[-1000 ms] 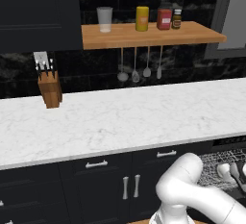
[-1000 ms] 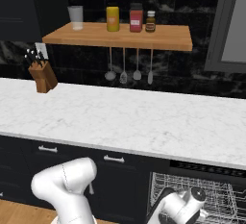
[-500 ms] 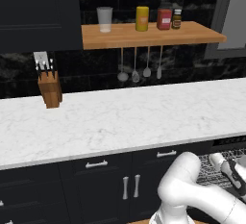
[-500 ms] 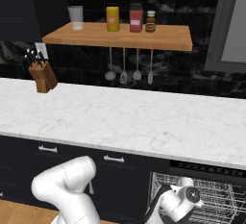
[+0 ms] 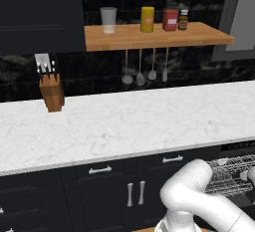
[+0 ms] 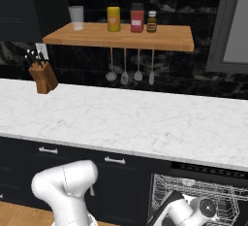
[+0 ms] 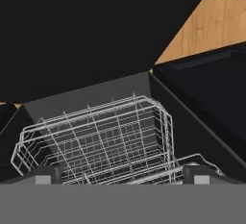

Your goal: Pick up the cup and bowl from the counter, place them in the dishwasher, and close the dishwasher door.

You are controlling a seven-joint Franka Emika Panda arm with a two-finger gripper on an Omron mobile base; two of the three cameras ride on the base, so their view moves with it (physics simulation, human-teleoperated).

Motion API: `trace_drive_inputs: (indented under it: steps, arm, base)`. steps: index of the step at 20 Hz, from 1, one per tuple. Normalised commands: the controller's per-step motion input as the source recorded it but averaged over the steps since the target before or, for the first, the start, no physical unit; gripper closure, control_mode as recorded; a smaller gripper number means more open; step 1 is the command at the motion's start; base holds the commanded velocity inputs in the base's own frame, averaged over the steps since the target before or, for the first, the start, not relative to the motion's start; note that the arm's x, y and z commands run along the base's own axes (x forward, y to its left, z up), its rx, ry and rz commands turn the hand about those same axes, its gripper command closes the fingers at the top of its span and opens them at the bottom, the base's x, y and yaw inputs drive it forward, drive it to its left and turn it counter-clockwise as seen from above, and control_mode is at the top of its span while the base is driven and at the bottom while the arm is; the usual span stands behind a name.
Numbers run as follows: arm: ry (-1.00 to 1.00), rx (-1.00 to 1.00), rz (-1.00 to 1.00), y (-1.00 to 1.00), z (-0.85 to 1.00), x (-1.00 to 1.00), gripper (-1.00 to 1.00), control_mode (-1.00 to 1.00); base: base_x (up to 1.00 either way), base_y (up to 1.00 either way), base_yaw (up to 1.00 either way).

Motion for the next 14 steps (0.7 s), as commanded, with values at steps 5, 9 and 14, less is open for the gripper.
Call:
trace_drive_inputs:
  steps: [5,9,14]
  arm:
    - [0.02,-0.03,0.18,0.03,0.98,-1.00,-1.00,-1.00]
    - [0.01,-0.01,0.30,-0.08,0.94,-1.00,-1.00,-1.00]
    - [-0.04,-0.05,0.31,0.00,0.43,-1.00,-1.00,-1.00]
  base:
    - [0.00,0.00,0.00]
    - [0.00,0.00,0.00]
    - [0.00,0.00,0.00]
